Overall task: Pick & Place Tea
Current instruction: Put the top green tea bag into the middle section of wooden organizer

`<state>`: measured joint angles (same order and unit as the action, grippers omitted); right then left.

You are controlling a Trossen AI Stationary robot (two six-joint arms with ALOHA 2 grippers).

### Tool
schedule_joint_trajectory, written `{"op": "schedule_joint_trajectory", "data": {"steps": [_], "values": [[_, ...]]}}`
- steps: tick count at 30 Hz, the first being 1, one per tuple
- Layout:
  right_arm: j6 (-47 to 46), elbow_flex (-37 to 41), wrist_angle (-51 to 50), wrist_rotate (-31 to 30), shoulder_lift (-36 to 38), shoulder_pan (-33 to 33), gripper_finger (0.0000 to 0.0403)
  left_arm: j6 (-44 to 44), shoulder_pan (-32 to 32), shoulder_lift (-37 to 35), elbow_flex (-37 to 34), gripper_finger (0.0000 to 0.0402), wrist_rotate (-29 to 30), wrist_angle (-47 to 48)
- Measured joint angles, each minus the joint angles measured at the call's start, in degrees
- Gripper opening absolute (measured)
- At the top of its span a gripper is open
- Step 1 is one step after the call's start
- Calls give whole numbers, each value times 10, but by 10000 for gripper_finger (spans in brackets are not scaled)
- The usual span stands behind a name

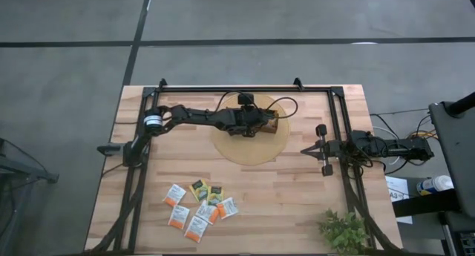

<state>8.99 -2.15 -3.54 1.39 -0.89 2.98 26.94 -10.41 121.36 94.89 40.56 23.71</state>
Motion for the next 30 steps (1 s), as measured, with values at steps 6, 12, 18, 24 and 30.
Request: {"op": "schedule_joint_trajectory", "data": {"steps": [6, 12, 18, 24, 30], "values": [[0, 0, 0, 0, 0, 0, 9, 0, 0, 0, 0, 65, -2, 7], [0, 0, 0, 0, 0, 0, 9, 0, 0, -2, 0, 77, -2, 8], [0, 0, 0, 0, 0, 0, 9, 1, 0, -6, 0, 146, 35, 9], [0, 0, 0, 0, 0, 0, 9, 11, 0, -14, 0, 184, 39, 19], [0, 0, 0, 0, 0, 0, 9, 14, 6, -36, 3, 186, 33, 43]]}}
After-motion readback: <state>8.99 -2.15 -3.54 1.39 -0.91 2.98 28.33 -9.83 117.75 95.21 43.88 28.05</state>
